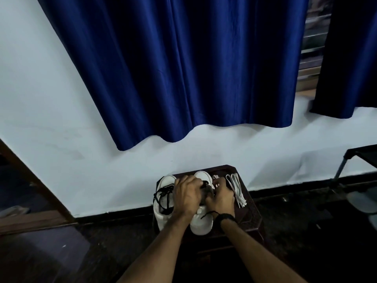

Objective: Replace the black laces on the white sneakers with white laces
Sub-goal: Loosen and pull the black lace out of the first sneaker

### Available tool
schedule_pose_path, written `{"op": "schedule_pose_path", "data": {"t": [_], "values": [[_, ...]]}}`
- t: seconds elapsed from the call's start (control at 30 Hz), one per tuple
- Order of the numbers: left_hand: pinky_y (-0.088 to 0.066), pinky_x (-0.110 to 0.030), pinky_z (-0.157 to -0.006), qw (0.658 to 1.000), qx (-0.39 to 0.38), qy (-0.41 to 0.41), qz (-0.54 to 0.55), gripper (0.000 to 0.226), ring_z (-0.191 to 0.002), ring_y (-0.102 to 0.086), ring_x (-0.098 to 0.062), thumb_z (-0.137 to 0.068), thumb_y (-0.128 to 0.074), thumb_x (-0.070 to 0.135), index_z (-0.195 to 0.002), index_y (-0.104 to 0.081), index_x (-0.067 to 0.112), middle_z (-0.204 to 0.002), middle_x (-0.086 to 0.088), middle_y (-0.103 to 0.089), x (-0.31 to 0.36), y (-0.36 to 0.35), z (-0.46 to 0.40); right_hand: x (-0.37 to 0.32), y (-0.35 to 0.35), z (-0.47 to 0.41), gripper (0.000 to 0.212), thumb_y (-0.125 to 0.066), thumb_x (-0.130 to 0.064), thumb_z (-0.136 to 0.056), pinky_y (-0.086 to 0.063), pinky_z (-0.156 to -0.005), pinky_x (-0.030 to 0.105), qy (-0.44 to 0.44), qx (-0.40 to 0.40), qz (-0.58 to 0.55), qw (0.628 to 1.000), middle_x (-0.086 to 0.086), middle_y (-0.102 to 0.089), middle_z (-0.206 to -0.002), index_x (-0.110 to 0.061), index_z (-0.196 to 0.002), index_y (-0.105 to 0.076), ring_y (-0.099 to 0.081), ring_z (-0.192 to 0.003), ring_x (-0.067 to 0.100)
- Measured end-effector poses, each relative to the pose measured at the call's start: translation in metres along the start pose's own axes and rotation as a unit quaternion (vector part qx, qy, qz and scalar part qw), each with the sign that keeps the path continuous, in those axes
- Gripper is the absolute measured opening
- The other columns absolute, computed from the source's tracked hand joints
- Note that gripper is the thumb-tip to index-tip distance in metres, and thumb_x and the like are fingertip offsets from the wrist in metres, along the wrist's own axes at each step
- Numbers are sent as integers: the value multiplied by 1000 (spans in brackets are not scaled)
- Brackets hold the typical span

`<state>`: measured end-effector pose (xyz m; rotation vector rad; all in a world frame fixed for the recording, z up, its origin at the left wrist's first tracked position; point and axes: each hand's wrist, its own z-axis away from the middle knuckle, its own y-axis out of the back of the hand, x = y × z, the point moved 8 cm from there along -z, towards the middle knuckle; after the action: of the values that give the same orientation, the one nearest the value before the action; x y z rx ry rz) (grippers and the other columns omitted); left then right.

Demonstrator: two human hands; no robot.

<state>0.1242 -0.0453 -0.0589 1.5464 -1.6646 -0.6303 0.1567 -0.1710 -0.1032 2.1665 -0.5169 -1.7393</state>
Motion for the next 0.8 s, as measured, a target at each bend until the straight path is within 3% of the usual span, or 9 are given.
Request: {"op": "schedule_pose_path", "data": {"t": [0.1,0.17,0.3,0.4,0.47,0.53,0.67,0.73,0.8], "values": [[-45,-37,-71,972,53,163,162,14,-79,-58,-22,-87,-56,22,-74,-62,22,-77,5,-64,-33,0,3,-1,1,2,18,-58,-20,-85,-39,-58,37,-12,13,4,1000,14,-63,-72,-19,-97,-45,-61,-73,38],[-48,-39,-74,938,-23,235,255,15,-81,-62,-25,-87,-57,22,-72,-59,24,-75,3,-65,-42,-15,0,-4,1,3,18,-58,-19,-85,-38,-59,38,-4,9,15,1000,15,-63,-76,-17,-98,-45,-60,-77,39],[-43,-36,-91,971,-235,37,9,30,-95,-58,-18,-84,-57,45,-86,-75,21,-89,2,-72,-22,-22,-20,-5,-1,4,23,-60,-15,-82,-36,-60,38,5,-7,31,999,17,-64,-80,-13,-101,-47,-61,-80,41],[-47,-28,-82,953,-214,107,187,19,-83,-63,-12,-84,-62,32,-78,-76,21,-80,6,-72,-23,-6,-29,-6,1,5,23,-58,-14,-83,-34,-60,36,-3,1,34,999,18,-63,-82,-13,-102,-47,-60,-81,41],[-47,-19,-67,847,-85,292,436,15,-67,-59,-9,-88,-64,10,-75,-73,11,-67,6,-66,-38,9,-26,-7,3,6,21,-57,-14,-83,-32,-60,36,-6,3,34,999,18,-63,-81,-13,-102,-48,-60,-81,41],[-40,-17,-55,743,-23,413,526,19,-58,-49,-11,-89,-63,9,-70,-65,6,-57,4,-55,-55,10,-14,-9,4,6,20,-58,-14,-84,-32,-60,36,-2,6,31,999,17,-64,-80,-13,-101,-48,-60,-81,41],[-39,-22,-62,874,-252,314,272,34,-61,-53,-7,-84,-70,41,-58,-72,20,-62,-2,-66,-64,-1,-7,-8,3,5,20,-59,-16,-86,-31,-59,36,1,4,36,999,17,-64,-80,-10,-102,-50,-60,-80,41],[-39,-25,-65,869,-252,271,328,31,-61,-51,-6,-85,-71,43,-66,-75,18,-63,-5,-63,-51,6,-13,-7,1,5,20,-58,-16,-85,-33,-59,36,-2,2,38,999,17,-64,-81,-12,-102,-49,-60,-81,42],[-38,-17,-57,798,-115,329,493,30,-53,-45,-5,-92,-66,31,-71,-69,10,-59,0,-55,-51,26,-23,-8,0,6,21,-59,-16,-83,-37,-60,37,-3,2,38,999,17,-64,-83,-12,-102,-49,-61,-81,41]]}}
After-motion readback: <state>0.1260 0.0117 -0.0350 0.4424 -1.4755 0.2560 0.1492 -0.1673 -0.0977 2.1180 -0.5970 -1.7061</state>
